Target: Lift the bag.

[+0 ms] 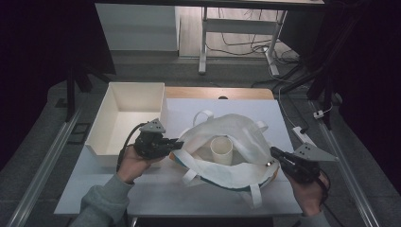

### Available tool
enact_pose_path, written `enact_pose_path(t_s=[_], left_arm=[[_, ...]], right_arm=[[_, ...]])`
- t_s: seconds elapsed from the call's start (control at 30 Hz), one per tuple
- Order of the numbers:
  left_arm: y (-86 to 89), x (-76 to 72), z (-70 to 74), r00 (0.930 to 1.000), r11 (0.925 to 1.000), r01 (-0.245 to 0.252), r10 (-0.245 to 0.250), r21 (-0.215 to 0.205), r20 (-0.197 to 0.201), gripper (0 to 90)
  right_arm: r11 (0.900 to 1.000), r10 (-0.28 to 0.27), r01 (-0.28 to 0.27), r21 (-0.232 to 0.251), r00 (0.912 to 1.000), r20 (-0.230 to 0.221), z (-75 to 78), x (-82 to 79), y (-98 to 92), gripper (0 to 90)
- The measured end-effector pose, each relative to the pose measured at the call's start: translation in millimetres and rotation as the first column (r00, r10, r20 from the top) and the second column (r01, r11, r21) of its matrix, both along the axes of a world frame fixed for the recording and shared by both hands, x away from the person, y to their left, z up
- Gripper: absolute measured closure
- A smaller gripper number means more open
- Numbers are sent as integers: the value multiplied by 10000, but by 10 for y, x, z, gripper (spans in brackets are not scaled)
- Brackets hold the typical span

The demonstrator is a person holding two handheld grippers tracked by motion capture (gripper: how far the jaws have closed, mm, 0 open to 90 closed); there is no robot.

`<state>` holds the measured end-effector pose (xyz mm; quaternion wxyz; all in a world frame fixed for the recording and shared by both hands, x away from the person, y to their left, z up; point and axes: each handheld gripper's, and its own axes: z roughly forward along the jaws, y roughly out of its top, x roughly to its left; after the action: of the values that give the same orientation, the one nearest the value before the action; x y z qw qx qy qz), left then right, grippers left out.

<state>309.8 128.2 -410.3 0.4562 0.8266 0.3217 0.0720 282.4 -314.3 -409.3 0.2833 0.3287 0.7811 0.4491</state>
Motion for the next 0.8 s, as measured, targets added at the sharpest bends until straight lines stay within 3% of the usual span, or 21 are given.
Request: enact_pose_path(t_s=[0.8], left_arm=[[253,5,141,9989,9970,-404,420,-653,229,826]], right_arm=[[9998,188,-191,21,9956,923,356,170,35,889]])
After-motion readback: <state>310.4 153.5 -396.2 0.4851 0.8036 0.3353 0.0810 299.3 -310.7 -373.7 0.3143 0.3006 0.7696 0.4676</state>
